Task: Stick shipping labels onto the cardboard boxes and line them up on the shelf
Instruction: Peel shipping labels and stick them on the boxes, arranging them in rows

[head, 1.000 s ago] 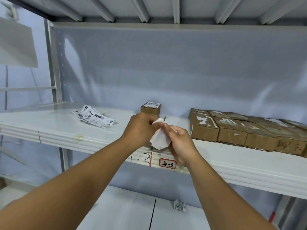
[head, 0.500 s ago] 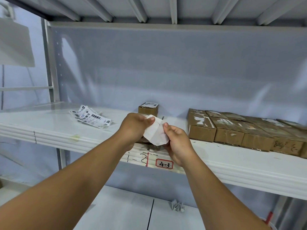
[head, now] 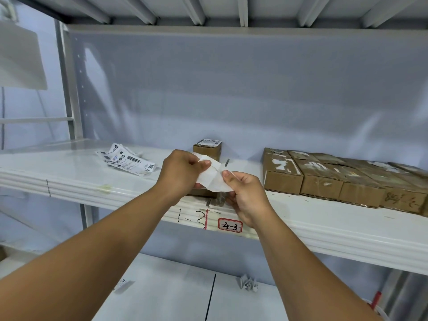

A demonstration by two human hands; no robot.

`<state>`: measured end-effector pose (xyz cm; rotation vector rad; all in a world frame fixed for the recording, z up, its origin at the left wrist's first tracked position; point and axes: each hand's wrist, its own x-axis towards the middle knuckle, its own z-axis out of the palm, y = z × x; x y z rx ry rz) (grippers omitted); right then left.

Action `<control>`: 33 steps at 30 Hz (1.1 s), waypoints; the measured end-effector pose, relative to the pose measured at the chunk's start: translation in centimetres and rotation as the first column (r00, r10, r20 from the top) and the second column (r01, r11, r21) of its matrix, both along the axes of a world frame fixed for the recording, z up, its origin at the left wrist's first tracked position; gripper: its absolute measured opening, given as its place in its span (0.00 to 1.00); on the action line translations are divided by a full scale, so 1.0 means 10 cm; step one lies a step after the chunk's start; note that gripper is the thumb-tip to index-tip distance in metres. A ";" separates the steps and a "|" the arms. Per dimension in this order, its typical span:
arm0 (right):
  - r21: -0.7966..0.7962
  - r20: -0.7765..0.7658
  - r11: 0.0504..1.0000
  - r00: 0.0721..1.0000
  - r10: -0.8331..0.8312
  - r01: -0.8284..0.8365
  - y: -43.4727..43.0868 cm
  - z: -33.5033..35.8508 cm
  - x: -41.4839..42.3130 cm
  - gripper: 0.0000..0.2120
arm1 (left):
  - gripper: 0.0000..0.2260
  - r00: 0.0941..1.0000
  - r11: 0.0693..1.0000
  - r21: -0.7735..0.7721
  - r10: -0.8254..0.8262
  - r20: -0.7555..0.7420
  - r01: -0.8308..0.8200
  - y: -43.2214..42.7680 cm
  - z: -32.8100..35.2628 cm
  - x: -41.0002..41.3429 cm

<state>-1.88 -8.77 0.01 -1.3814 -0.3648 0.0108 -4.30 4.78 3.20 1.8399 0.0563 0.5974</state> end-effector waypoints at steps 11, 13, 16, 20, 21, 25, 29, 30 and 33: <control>-0.005 -0.052 1.000 0.999 -0.010 0.010 0.01 0.02 0.02 0.09 | 0.09 1.000 0.999 -0.034 0.000 -0.024 -0.001 0.07 0.00 0.04; -0.012 -0.051 1.000 0.999 -0.012 0.012 0.02 0.02 0.03 0.09 | 0.09 0.999 0.999 -0.030 0.010 -0.032 -0.011 0.08 0.01 0.04; -0.005 -0.047 1.000 0.999 0.001 -0.001 0.02 0.02 0.02 0.09 | 0.09 0.999 0.999 -0.038 0.007 -0.033 -0.008 0.10 0.03 0.02; -0.017 -0.035 1.000 0.999 -0.007 0.007 0.02 0.01 0.02 0.09 | 0.12 0.999 0.999 -0.035 0.010 -0.036 -0.012 0.15 0.02 0.02; -0.021 -0.036 1.000 0.999 -0.010 0.009 0.03 0.01 0.02 0.09 | 0.13 0.999 0.999 -0.041 0.011 -0.034 -0.013 0.16 0.02 0.03; 0.005 -0.041 1.000 0.999 0.003 -0.003 0.02 0.03 0.00 0.09 | 0.11 0.999 0.998 -0.059 0.009 -0.036 -0.011 0.19 0.03 0.03; 0.006 -0.048 1.000 0.999 -0.003 0.003 0.02 0.03 0.00 0.08 | 0.10 0.999 0.996 -0.087 0.008 -0.031 -0.010 0.24 0.04 0.04; 0.006 -0.050 1.000 0.999 -0.008 0.009 0.02 0.03 0.00 0.08 | 0.10 0.999 0.996 -0.090 0.010 -0.031 -0.013 0.25 0.04 0.04; 0.003 -0.049 1.000 0.999 -0.017 0.017 0.02 0.03 0.01 0.07 | 0.11 0.999 0.996 -0.084 0.034 -0.038 -0.037 0.29 0.05 0.05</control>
